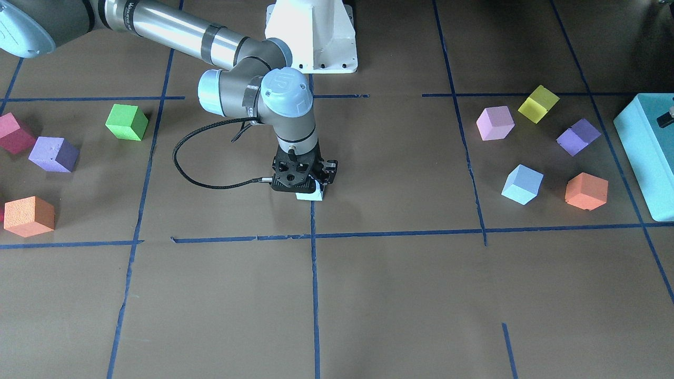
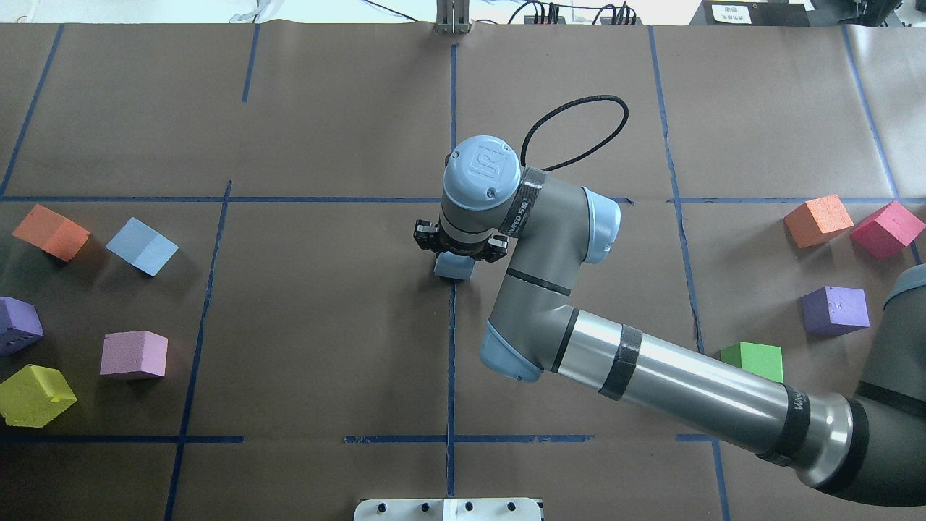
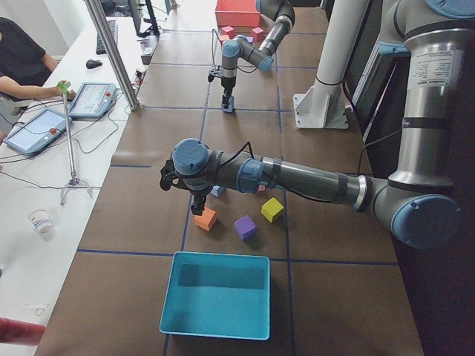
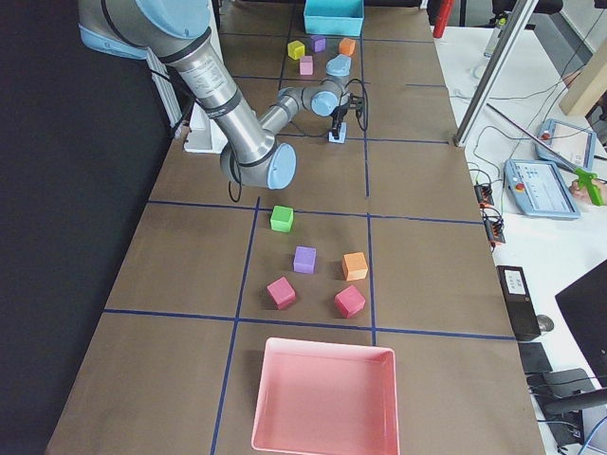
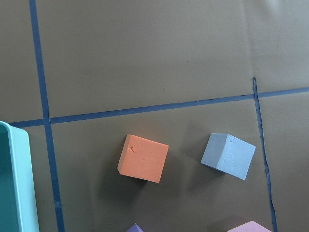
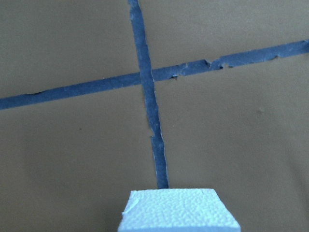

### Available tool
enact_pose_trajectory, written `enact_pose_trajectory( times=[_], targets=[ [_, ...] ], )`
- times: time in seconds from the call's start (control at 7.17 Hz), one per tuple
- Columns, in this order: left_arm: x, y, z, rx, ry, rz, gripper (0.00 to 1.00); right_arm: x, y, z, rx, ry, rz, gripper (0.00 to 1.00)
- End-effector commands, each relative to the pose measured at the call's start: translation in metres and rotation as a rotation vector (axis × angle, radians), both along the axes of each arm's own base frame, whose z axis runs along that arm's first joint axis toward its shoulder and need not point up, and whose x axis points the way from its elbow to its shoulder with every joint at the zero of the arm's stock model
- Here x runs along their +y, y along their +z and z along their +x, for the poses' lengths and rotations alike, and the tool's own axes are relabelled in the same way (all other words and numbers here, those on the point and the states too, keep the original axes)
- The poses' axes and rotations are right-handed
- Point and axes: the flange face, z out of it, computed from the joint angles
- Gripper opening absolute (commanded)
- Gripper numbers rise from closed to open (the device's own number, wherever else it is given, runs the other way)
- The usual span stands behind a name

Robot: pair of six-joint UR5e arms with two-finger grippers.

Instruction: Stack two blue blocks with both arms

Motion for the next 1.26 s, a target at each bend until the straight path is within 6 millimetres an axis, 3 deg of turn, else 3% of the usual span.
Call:
enact_pose_trajectory(
  times=[0.0,0.14,0.42,0.56,0.7,0.84,0.98,1.12],
  targets=[
    [0.0,0.001,0.0,0.0,0.0,-0.001,1.0,0.002,0.003,-0.001,0.009,-0.017,0.018,0.38],
    [0.0,0.001,0.0,0.0,0.001,-0.001,1.0,0.003,0.002,-0.001,0.022,-0.006,0.025,0.99],
    [-0.001,0.003,0.002,0.0,0.005,-0.007,1.0,0.01,-0.017,0.007,0.015,0.004,0.048,1.0],
    [-0.001,0.003,0.004,0.0,0.006,-0.009,1.0,0.012,-0.051,0.05,0.016,0.016,0.064,1.0],
    [-0.001,-0.001,0.004,0.0,0.003,-0.008,1.0,0.041,-0.075,0.123,-0.008,0.014,0.11,1.0],
    [-0.002,-0.004,0.025,0.001,0.046,0.0,1.0,0.063,-0.073,0.216,-0.094,0.055,0.15,1.0],
    [-0.009,-0.017,0.089,0.003,0.17,0.027,1.0,0.064,-0.047,0.273,-0.118,0.063,0.106,1.0],
    [-0.03,-0.052,0.15,-0.019,0.265,0.106,1.0,0.047,-0.032,0.301,-0.124,0.067,0.05,1.0]
  ],
)
